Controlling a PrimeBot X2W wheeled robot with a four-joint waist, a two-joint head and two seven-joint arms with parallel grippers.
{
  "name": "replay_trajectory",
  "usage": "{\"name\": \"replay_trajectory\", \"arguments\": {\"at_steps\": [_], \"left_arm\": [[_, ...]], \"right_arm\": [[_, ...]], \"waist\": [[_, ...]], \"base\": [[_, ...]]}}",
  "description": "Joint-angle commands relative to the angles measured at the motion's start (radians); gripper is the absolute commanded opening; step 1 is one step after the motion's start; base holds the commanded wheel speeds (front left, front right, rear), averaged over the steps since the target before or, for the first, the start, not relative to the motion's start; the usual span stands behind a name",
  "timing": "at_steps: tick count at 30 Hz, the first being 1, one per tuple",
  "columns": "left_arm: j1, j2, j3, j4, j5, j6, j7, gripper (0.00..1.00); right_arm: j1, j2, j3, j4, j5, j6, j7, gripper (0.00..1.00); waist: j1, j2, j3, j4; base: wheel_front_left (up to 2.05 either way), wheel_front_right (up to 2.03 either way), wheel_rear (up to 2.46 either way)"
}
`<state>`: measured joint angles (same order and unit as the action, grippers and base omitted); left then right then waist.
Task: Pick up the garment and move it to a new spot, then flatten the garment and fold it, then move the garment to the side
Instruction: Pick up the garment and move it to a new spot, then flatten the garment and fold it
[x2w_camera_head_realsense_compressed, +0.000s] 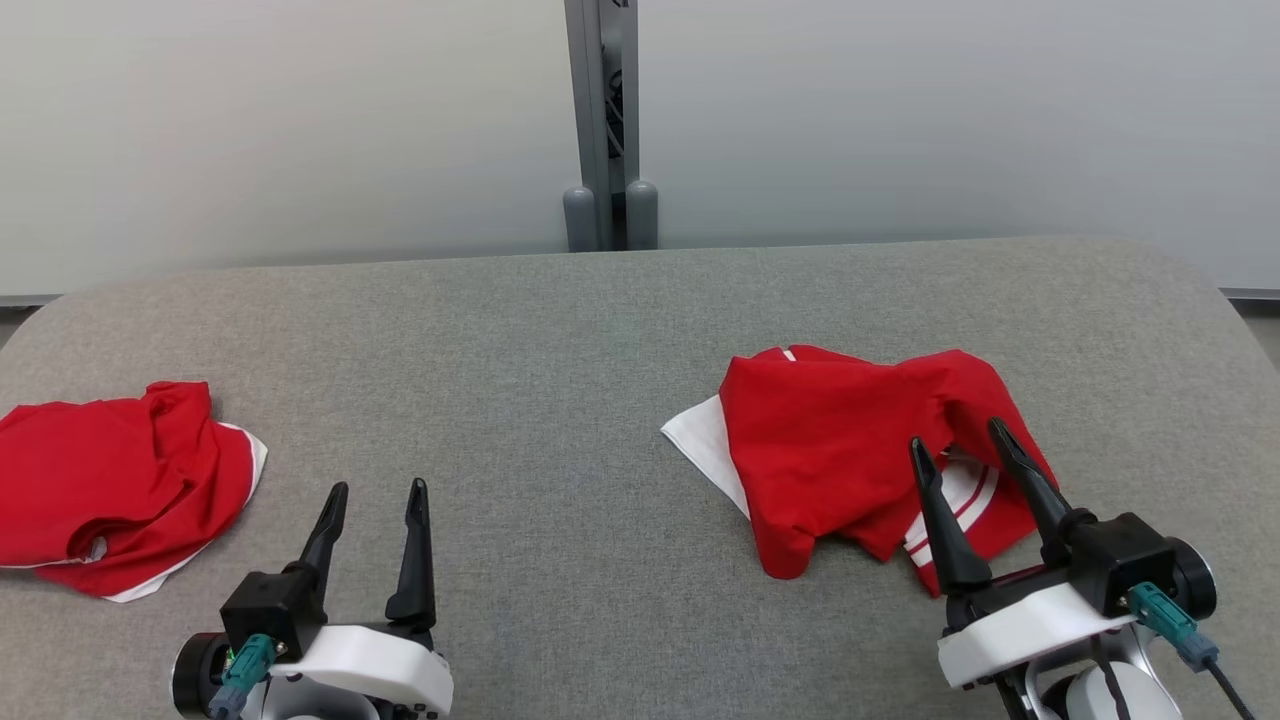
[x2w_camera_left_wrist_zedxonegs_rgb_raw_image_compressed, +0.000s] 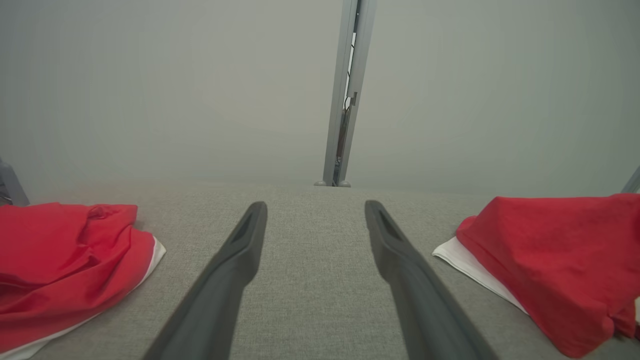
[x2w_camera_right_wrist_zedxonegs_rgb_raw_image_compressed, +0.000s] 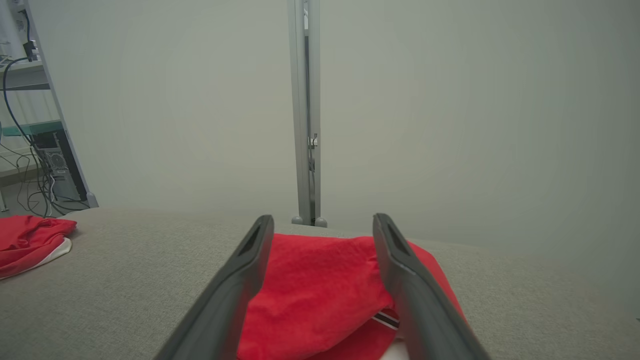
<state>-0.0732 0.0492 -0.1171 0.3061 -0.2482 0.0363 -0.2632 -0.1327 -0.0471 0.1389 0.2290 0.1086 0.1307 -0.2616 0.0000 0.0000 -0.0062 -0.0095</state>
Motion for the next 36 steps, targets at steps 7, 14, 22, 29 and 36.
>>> {"name": "replay_trajectory", "arguments": {"at_steps": [7,14,22,29,36], "left_arm": [[-0.028,0.003,-0.039,-0.006,-0.009,0.009,-0.002,1.00],[-0.078,0.003,-0.094,-0.015,-0.068,0.024,-0.002,1.00],[-0.104,0.003,-0.115,-0.018,-0.091,0.035,-0.002,1.00],[-0.101,0.003,-0.127,-0.010,-0.106,0.039,-0.002,1.00],[-0.093,0.003,-0.134,-0.003,-0.113,0.043,-0.002,1.00]], "right_arm": [[-0.003,-0.036,0.089,0.043,-0.003,0.000,-0.006,1.00],[-0.106,-0.089,0.187,0.266,-0.074,0.000,-0.005,1.00],[-0.196,-0.077,0.174,0.473,-0.111,0.000,-0.004,0.13],[-0.211,-0.059,0.211,0.423,-0.045,0.000,-0.004,0.00],[-0.261,-0.057,0.314,0.379,0.016,0.000,-0.004,0.00]], "waist": [[0.0000,0.0000,0.021,0.034],[0.0000,0.0000,0.092,0.128],[0.0000,0.0000,0.130,0.209],[0.0000,0.0000,0.120,0.234],[0.0000,0.0000,0.095,0.241]], "base": [[0.00,0.00,0.00],[0.00,0.00,0.00],[0.00,0.00,0.00],[0.00,0.00,0.00],[0.00,0.00,0.00]]}}
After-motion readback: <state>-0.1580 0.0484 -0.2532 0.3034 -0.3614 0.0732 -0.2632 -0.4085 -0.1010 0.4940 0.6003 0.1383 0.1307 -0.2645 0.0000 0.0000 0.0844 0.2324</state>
